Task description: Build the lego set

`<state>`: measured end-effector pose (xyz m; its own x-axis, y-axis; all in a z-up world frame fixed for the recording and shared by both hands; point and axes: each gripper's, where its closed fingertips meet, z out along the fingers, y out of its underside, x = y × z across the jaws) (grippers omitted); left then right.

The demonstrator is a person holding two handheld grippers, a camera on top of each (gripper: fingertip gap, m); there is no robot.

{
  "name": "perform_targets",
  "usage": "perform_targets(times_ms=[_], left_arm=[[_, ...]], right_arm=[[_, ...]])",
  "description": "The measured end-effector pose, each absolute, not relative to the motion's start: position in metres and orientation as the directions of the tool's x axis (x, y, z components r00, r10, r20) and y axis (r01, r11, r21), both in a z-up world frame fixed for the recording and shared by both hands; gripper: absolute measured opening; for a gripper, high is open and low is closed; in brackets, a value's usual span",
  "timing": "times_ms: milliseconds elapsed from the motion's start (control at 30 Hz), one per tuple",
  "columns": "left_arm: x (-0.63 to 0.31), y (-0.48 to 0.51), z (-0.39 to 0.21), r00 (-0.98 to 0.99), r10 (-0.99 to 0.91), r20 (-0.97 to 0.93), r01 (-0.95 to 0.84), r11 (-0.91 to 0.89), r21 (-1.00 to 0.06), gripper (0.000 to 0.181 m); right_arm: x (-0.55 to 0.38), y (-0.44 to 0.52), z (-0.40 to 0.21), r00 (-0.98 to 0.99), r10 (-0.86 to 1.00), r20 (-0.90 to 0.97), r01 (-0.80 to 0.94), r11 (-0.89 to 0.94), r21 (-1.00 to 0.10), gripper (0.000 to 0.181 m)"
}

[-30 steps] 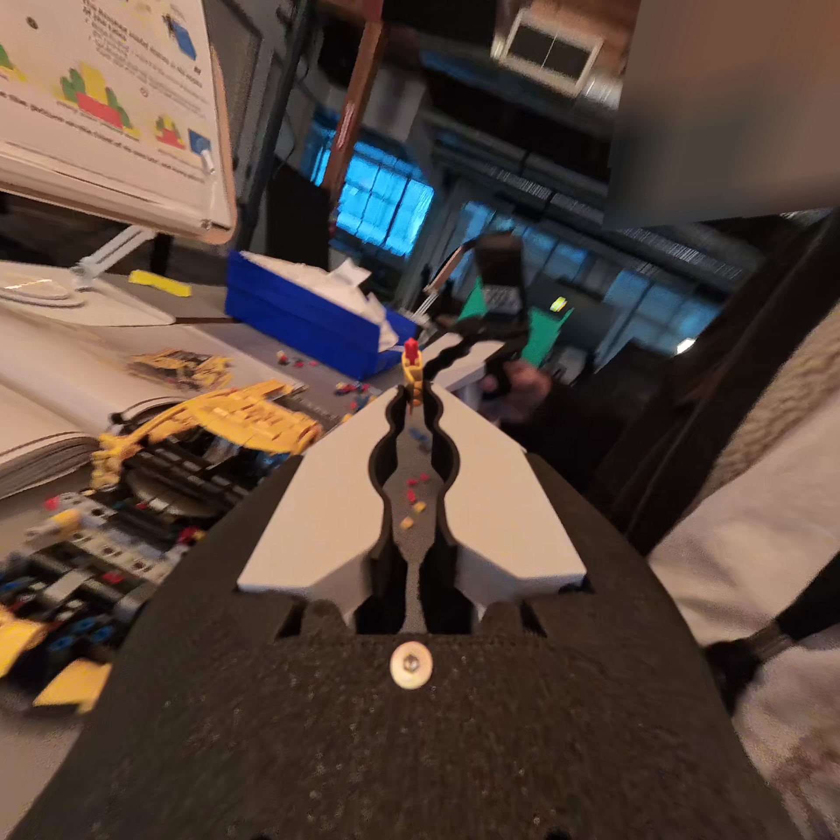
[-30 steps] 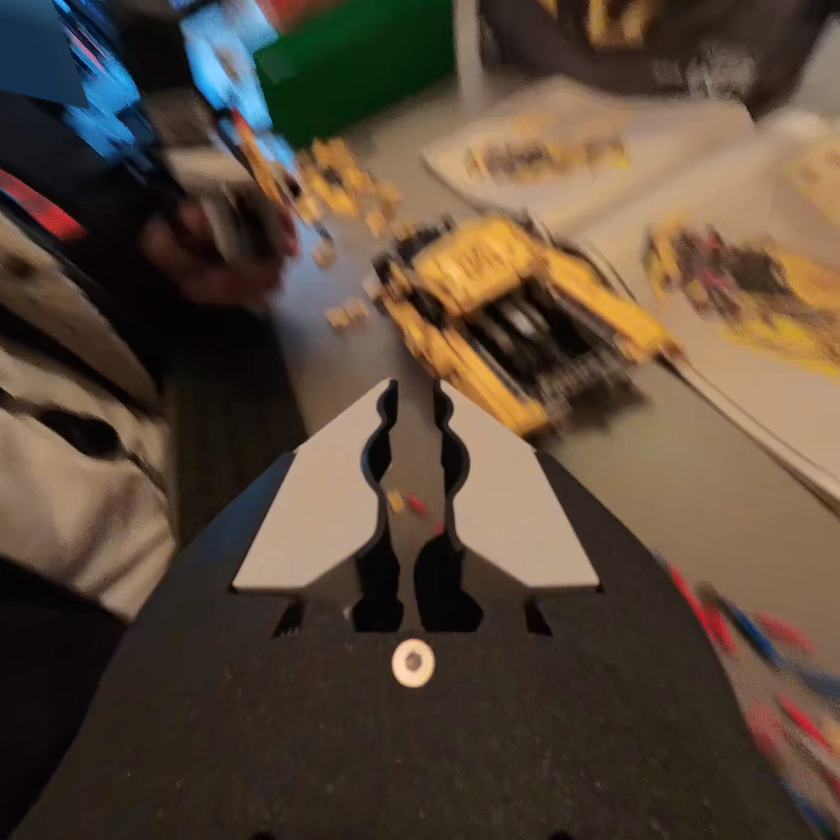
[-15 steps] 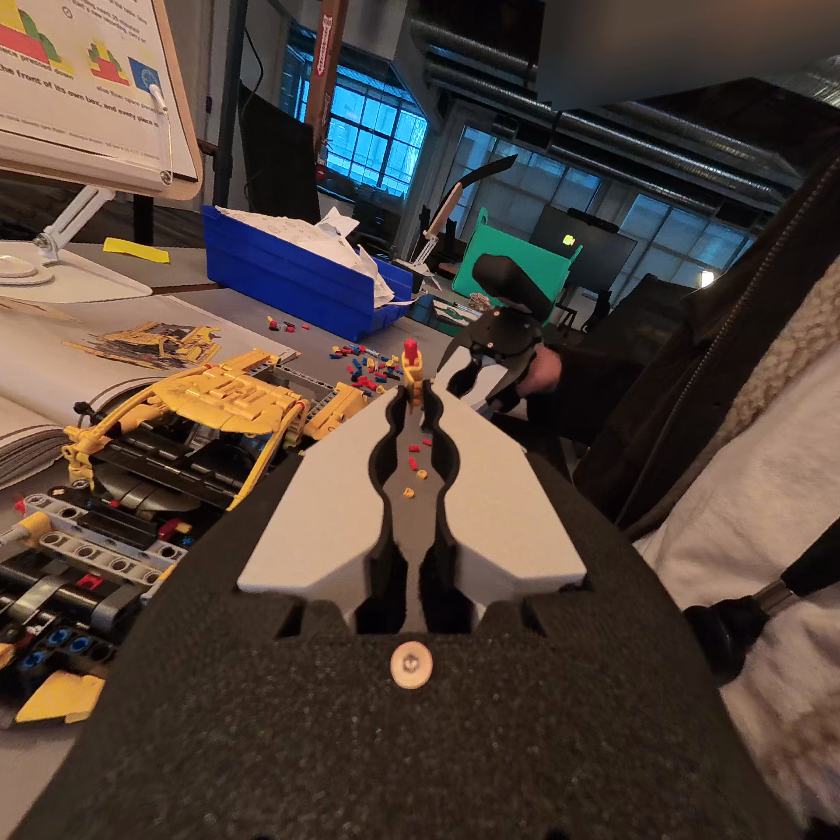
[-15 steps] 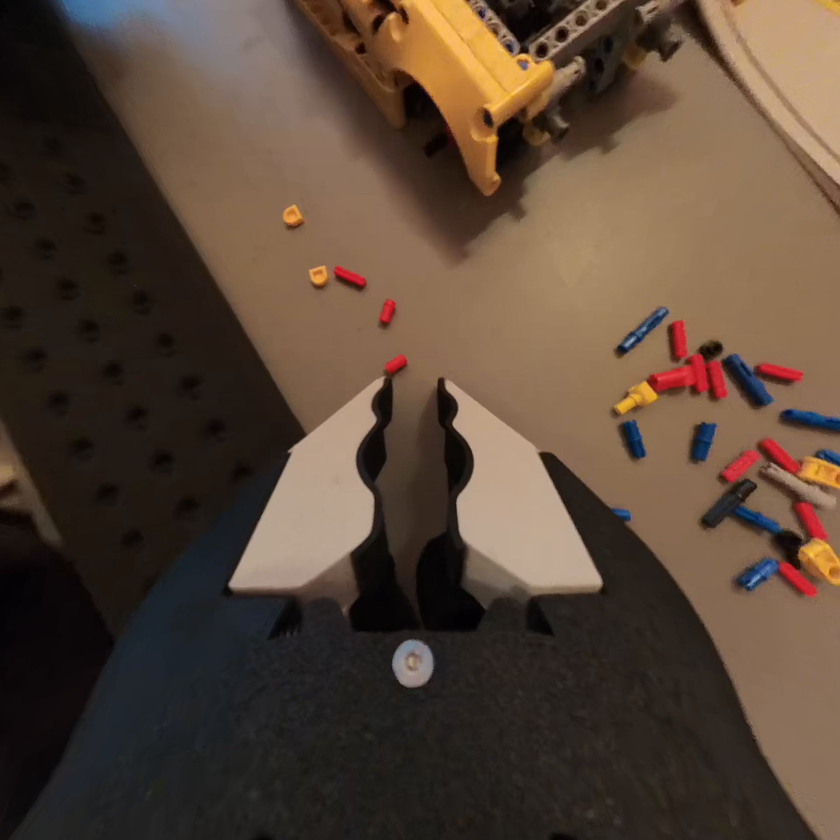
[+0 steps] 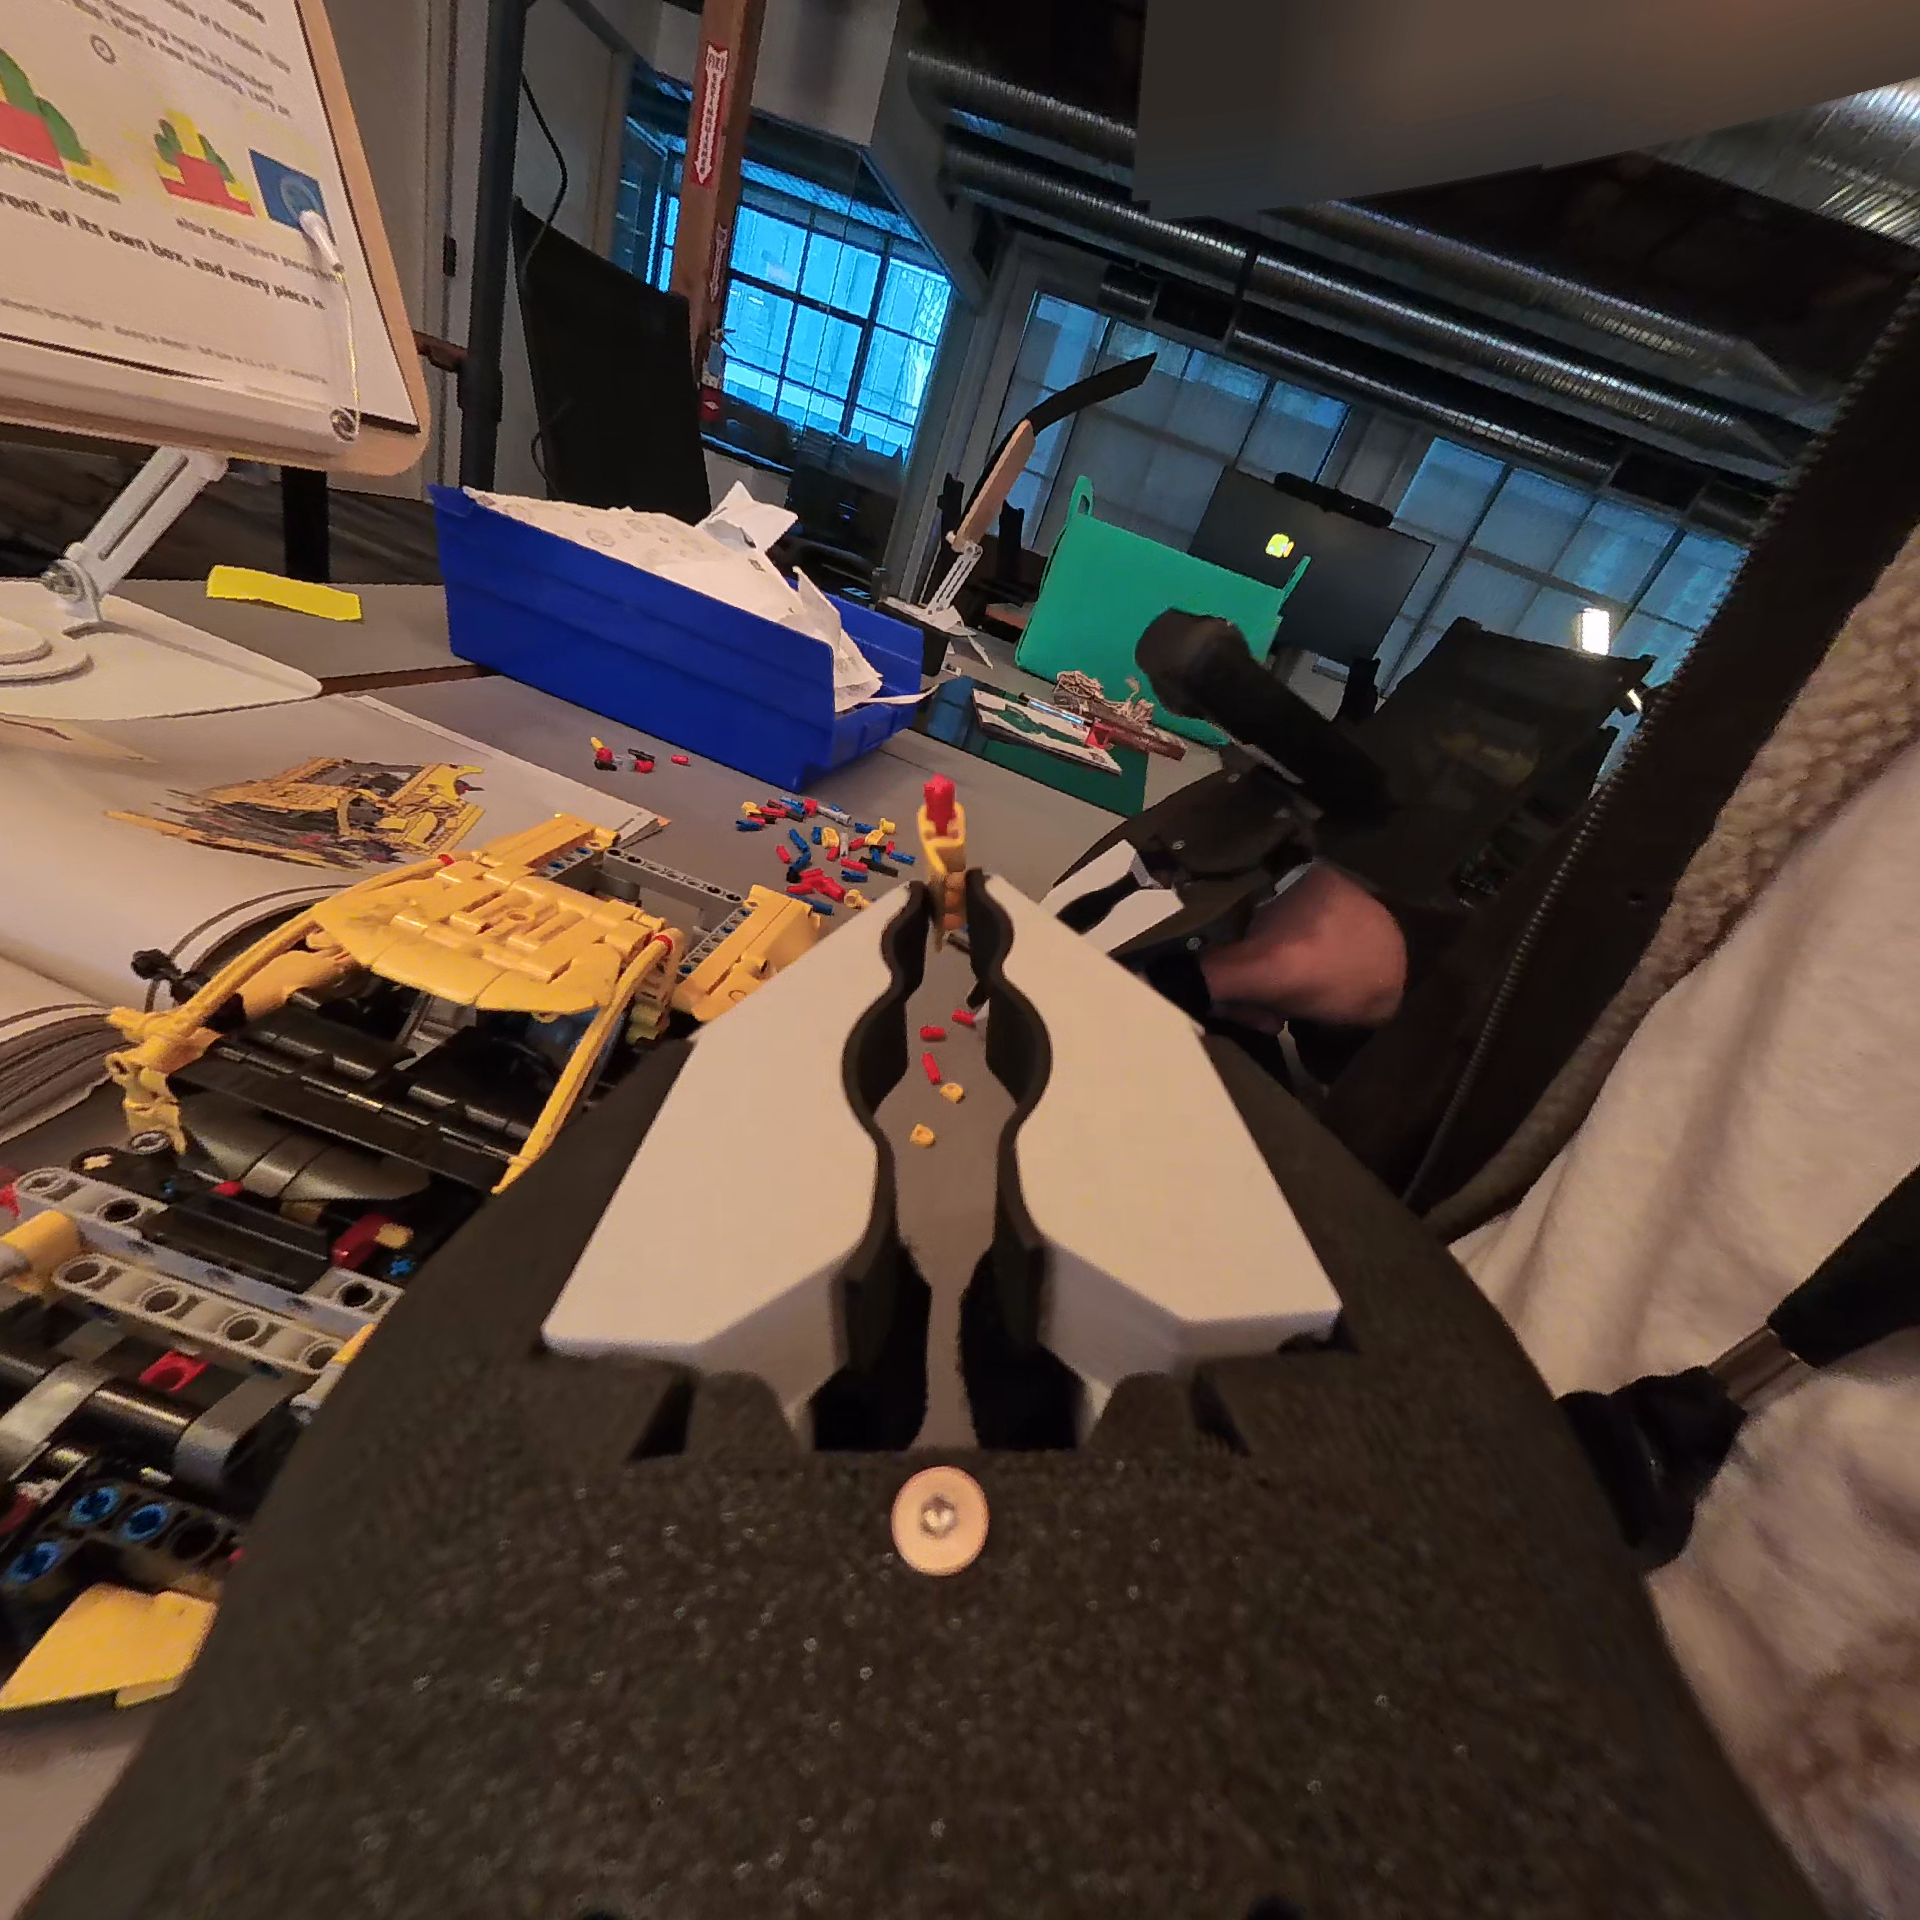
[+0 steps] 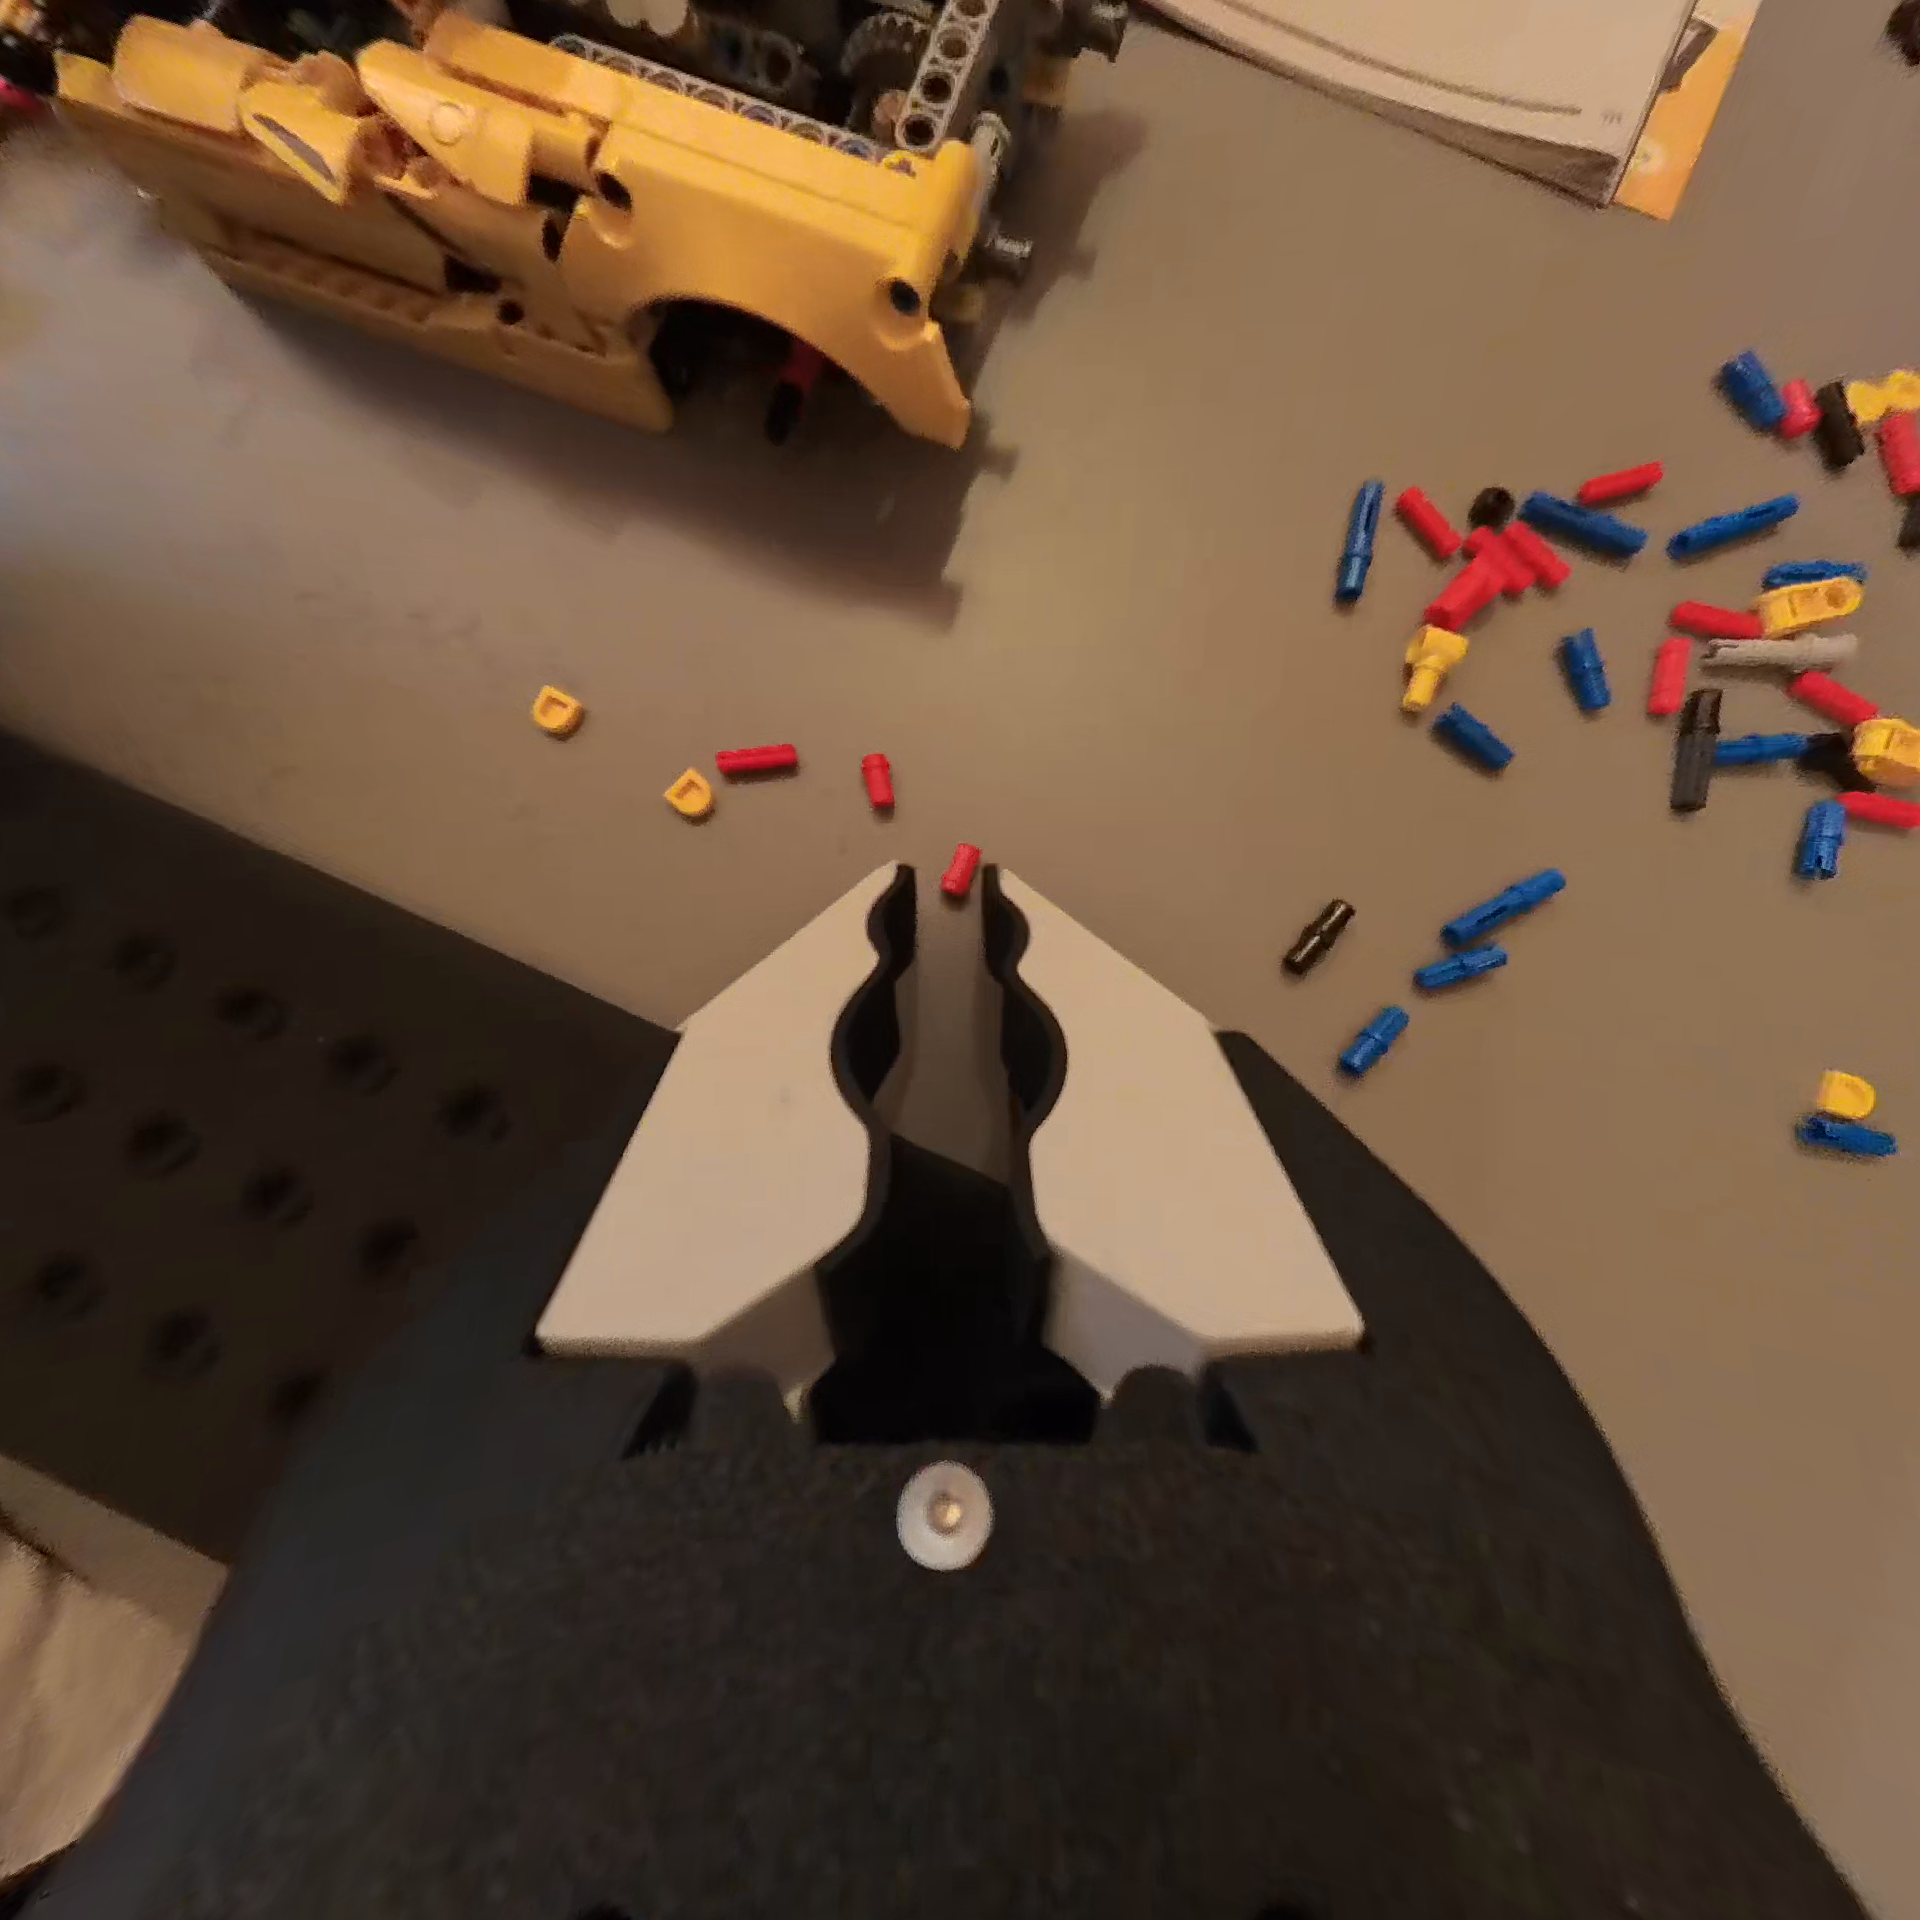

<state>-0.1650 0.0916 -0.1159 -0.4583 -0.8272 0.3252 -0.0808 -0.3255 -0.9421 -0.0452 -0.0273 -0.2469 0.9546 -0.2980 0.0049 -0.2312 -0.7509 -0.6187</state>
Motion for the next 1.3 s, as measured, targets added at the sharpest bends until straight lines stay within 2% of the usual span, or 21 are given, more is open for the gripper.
perform_targets(times_ms=[233, 433, 500, 600, 700, 800, 900, 1133, 1300], left_arm=[[-0.168, 0.091, -0.111, -0.472, -0.82, 0.323, -0.065, -0.334, -0.94, 0.007], [-0.17, 0.089, -0.109, -0.479, -0.822, 0.308, -0.053, -0.323, -0.945, 0.007], [-0.171, 0.09, -0.108, -0.477, -0.825, 0.303, -0.047, -0.321, -0.946, 0.007], [-0.172, 0.092, -0.105, -0.476, -0.823, 0.31, -0.039, -0.333, -0.942, 0.007], [-0.174, 0.091, -0.102, -0.484, -0.817, 0.312, -0.029, -0.342, -0.939, 0.007], [-0.176, 0.089, -0.101, -0.489, -0.819, 0.3, -0.022, -0.332, -0.943, 0.007], [-0.177, 0.089, -0.1, -0.488, -0.823, 0.29, -0.014, -0.324, -0.946, 0.007], [-0.177, 0.088, -0.102, -0.492, -0.82, 0.293, -0.024, -0.324, -0.946, 0.007], [-0.176, 0.087, -0.104, -0.49, -0.824, 0.284, -0.033, -0.309, -0.951, 0.007]], right_arm=[[-0.045, -0.028, -0.252, 0.945, -0.324, -0.047, -0.29, -0.762, -0.578, 0.012], [-0.042, -0.028, -0.253, 0.957, -0.286, -0.041, -0.261, -0.797, -0.544, 0.005], [-0.04, -0.033, -0.253, 0.971, -0.237, -0.019, -0.214, -0.837, -0.503, 0.004], [-0.01, -0.069, -0.244, 0.989, -0.131, 0.063, -0.103, -0.938, -0.33, 0.004], [0.035, -0.136, -0.228, 0.991, -0.136, 0.021, -0.136, -0.991, 0.006, 0.004], [0.064, -0.195, -0.213, 0.992, -0.128, -0.022, -0.114, -0.941, 0.319, 0.004], [0.073, -0.226, -0.212, 0.984, -0.163, -0.072, -0.1, -0.84, 0.533, 0.004], [0.079, -0.245, -0.226, 0.983, -0.153, -0.104, -0.034, -0.7, 0.713, 0.004], [0.08, -0.246, -0.232, 0.983, -0.145, -0.111, -0.017, -0.682, 0.731, 0.004]])
